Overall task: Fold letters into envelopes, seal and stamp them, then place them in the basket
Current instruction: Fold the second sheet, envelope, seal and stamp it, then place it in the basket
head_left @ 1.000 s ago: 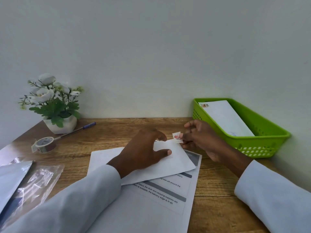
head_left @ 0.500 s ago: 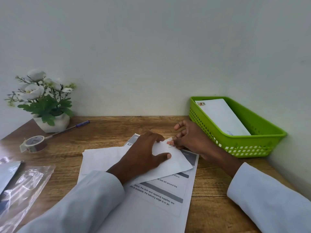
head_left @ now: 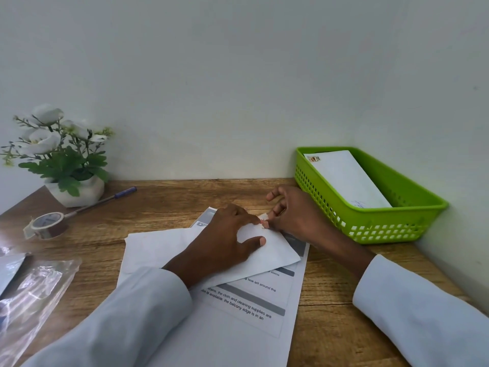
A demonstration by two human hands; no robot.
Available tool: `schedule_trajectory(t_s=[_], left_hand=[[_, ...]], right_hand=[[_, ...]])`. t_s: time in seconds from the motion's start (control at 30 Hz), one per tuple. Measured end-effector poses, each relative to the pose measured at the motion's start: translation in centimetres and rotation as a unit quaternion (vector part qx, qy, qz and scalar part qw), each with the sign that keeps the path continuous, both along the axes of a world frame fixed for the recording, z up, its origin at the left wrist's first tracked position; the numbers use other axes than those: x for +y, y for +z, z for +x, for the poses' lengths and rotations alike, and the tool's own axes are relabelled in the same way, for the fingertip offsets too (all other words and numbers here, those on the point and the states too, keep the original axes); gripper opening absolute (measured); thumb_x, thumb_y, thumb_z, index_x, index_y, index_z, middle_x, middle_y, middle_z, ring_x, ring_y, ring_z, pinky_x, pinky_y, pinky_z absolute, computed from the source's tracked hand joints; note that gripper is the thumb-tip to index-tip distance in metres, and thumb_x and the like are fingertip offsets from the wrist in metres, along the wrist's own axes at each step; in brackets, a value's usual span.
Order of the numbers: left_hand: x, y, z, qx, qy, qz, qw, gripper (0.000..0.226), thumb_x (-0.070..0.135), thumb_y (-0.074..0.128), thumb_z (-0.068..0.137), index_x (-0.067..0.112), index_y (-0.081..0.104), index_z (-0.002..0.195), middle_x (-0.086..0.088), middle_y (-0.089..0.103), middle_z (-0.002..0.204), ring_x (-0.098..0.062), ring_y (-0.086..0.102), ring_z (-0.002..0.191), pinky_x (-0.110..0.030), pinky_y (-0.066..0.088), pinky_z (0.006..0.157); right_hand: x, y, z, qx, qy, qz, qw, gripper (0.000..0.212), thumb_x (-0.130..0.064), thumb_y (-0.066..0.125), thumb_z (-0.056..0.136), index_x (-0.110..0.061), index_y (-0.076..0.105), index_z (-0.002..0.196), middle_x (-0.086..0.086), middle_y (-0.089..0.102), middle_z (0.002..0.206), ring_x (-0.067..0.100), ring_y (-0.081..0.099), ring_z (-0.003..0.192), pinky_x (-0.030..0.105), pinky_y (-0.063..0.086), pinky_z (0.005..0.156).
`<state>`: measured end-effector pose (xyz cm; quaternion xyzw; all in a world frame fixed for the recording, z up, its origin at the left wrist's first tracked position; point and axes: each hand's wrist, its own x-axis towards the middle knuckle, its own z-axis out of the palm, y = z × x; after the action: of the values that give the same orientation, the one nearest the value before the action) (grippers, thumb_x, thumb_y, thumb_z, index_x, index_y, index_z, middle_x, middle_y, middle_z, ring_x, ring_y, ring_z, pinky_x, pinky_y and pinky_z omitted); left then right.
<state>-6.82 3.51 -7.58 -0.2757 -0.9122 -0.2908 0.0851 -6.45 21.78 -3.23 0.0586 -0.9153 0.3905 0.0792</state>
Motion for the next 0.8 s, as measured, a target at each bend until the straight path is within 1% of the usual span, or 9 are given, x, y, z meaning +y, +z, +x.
schedule_trajectory(t_s=[0.07,0.2,0.3,0.37,0.5,0.57,0.67,0.73,0.8], left_hand=[[0.0,0.0,0.0,-0.002,0.002,-0.002,1.000,0.057,0.062,0.050,0.076,0.029,0.065,0.120,0.004,0.054,0.120,-0.015,0.048,0.119,-0.028,0.032,0.104],[0.0,0.0,-0.1,-0.005,0.006,0.005,1.000,0.056,0.062,0.049,0.076,0.030,0.067,0.117,0.008,0.054,0.116,-0.015,0.049,0.116,-0.024,0.031,0.100],[0.0,0.1,0.0,-0.009,0.010,0.003,1.000,0.053,0.060,0.050,0.077,0.031,0.067,0.117,0.010,0.051,0.114,-0.015,0.050,0.115,-0.025,0.033,0.099],[0.1,0.1,0.1,-0.007,0.010,0.000,1.000,0.050,0.055,0.051,0.079,0.031,0.067,0.119,0.008,0.053,0.117,-0.014,0.048,0.117,-0.022,0.029,0.096],[0.1,0.1,0.3,-0.005,0.009,-0.023,1.000,0.057,0.058,0.044,0.080,0.031,0.062,0.128,0.006,0.050,0.122,-0.014,0.043,0.119,-0.021,0.026,0.096],[0.2,0.0,0.3,0.005,0.008,-0.042,0.999,0.070,0.066,0.034,0.078,0.031,0.058,0.133,0.005,0.048,0.124,-0.015,0.042,0.120,-0.025,0.030,0.100],[0.3,0.0,0.4,0.022,0.010,-0.070,0.997,0.082,0.067,0.020,0.074,0.027,0.055,0.136,0.003,0.046,0.128,-0.017,0.041,0.121,-0.029,0.032,0.102],[0.4,0.0,0.5,0.032,0.012,-0.079,0.996,0.083,0.066,0.018,0.074,0.024,0.054,0.136,0.001,0.045,0.129,-0.018,0.041,0.121,-0.030,0.033,0.101],[0.4,-0.1,0.5,0.038,0.011,-0.080,0.996,0.082,0.065,0.019,0.075,0.023,0.054,0.136,0.001,0.046,0.129,-0.019,0.042,0.120,-0.030,0.033,0.101]], right_hand=[[0.1,0.1,0.0,0.009,-0.005,0.016,1.000,0.045,-0.008,0.088,0.068,-0.013,0.062,0.104,0.001,0.070,0.082,0.008,0.061,0.068,0.024,0.049,0.063],[0.5,-0.1,0.0,0.003,-0.007,-0.006,1.000,0.039,-0.010,0.090,0.067,-0.010,0.064,0.097,-0.001,0.065,0.078,0.011,0.059,0.068,0.025,0.050,0.062],[0.6,-0.4,0.0,0.020,0.010,0.023,0.999,0.021,-0.013,0.087,0.072,-0.010,0.071,0.085,-0.001,0.068,0.075,0.010,0.059,0.066,0.018,0.045,0.057],[0.5,-0.6,0.0,0.036,0.023,0.064,0.997,0.008,-0.015,0.082,0.078,-0.014,0.078,0.085,-0.001,0.072,0.079,0.014,0.063,0.071,0.019,0.044,0.058],[0.5,-0.8,0.3,0.026,0.040,0.104,0.993,0.018,-0.018,0.076,0.085,-0.017,0.079,0.103,-0.003,0.076,0.101,0.005,0.060,0.077,0.012,0.039,0.060],[0.7,-0.6,0.2,0.006,0.053,0.096,0.994,0.024,-0.019,0.075,0.087,-0.016,0.077,0.111,0.000,0.076,0.107,0.006,0.060,0.081,0.013,0.040,0.062],[0.9,-0.4,0.5,-0.005,0.068,0.103,0.992,0.026,-0.018,0.072,0.089,-0.015,0.074,0.115,0.001,0.074,0.114,0.004,0.060,0.084,0.010,0.040,0.061],[0.9,-0.4,0.7,0.000,0.068,0.119,0.991,0.025,-0.018,0.070,0.091,-0.016,0.074,0.115,-0.006,0.073,0.111,0.006,0.060,0.090,0.016,0.043,0.068],[0.9,-0.7,1.0,0.009,0.071,0.142,0.987,0.023,-0.014,0.066,0.093,-0.017,0.075,0.113,-0.017,0.067,0.096,0.008,0.058,0.090,0.021,0.042,0.069]])
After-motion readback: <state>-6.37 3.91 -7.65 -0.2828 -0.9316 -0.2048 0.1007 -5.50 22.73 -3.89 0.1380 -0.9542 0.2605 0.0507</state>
